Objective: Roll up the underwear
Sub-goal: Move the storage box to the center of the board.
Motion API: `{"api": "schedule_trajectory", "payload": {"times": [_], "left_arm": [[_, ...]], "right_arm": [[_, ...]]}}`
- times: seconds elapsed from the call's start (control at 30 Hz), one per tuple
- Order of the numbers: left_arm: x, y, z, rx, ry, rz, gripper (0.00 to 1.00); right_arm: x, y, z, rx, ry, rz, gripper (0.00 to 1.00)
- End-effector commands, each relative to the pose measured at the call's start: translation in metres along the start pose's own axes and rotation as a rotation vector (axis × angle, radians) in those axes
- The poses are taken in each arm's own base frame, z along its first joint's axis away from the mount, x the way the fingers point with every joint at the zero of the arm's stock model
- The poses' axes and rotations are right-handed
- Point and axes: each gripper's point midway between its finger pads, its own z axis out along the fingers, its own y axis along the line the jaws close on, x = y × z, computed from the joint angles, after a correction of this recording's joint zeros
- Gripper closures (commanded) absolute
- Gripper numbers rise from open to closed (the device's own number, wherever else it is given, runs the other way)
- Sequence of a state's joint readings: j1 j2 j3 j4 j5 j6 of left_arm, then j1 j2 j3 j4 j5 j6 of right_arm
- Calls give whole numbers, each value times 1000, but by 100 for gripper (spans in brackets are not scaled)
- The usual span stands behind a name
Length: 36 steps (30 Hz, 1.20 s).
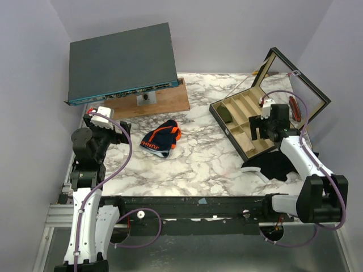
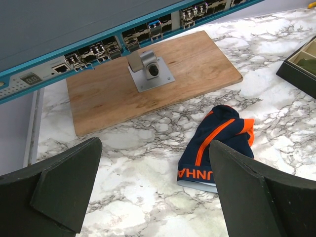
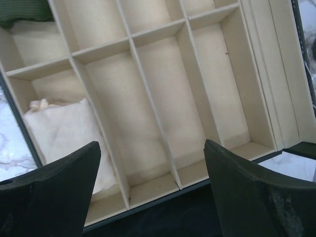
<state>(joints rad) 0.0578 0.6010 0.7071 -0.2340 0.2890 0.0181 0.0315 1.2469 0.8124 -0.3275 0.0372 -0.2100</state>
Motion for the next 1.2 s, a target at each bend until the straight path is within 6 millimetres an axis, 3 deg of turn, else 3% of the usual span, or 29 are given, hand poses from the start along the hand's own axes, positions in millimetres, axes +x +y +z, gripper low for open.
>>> {"api": "schedule_trajectory", "payload": {"times": [0.0,0.13,0.53,0.7,1.07,1.17], "left_arm": [[-8,-5,-3,27,-19,13,1],[-8,-5,-3,28,-20,14,1],[-6,-4,-1,25,-16,16,1],[-5,-3,-1,22,-15,17,1],[0,1,2,4,2,21,2],[1,2,3,0,5,21,1]], "right_arm": [[-2,-17,12,13,15,46,15],[2,-10,26,-42,48,29,31],[12,-6,64,-89,127,-12,46],[6,3,83,-159,140,-24,59],[-11,18,117,-319,163,-113,99],[-13,20,125,-349,166,-138,99]]}}
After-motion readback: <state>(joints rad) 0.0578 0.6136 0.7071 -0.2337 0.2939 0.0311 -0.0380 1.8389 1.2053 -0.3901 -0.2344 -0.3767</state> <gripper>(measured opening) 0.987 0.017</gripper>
